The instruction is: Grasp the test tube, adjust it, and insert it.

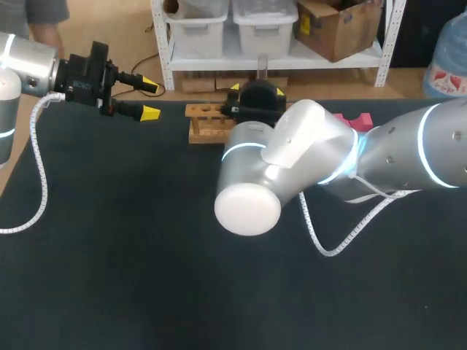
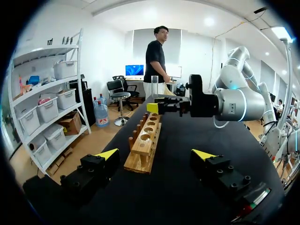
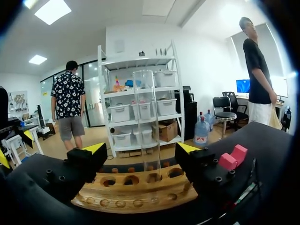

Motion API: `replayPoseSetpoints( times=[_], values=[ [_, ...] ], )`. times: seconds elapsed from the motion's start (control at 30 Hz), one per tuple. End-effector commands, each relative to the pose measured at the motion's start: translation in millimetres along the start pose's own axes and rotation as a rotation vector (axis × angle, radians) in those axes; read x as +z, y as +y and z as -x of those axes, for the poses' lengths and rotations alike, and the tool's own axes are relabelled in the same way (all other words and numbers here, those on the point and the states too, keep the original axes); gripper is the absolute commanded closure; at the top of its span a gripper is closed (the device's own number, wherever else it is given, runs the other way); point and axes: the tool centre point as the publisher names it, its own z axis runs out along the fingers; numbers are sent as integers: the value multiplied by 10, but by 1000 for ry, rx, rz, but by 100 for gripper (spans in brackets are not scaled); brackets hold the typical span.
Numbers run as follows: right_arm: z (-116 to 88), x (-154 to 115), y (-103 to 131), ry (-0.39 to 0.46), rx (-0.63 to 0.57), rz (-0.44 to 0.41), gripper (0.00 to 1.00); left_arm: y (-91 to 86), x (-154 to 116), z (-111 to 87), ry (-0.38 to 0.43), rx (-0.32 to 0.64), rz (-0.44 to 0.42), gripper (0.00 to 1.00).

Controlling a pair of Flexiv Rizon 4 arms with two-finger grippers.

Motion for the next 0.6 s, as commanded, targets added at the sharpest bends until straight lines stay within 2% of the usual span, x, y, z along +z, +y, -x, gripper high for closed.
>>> replayPoseSetpoints(
  times=[0.03, 0.23, 0.6],
  values=[
    [133, -225, -93, 34, 1, 35, 0, 9, 1, -2, 1, 0, -2, 0],
    [207, -464, -155, 65, -23, 65, 0, 9, 1, -2, 1, 0, -2, 0],
    [323, -847, -200, 134, -16, 170, 0, 9, 1, -2, 1, 0, -2, 0]
  ],
)
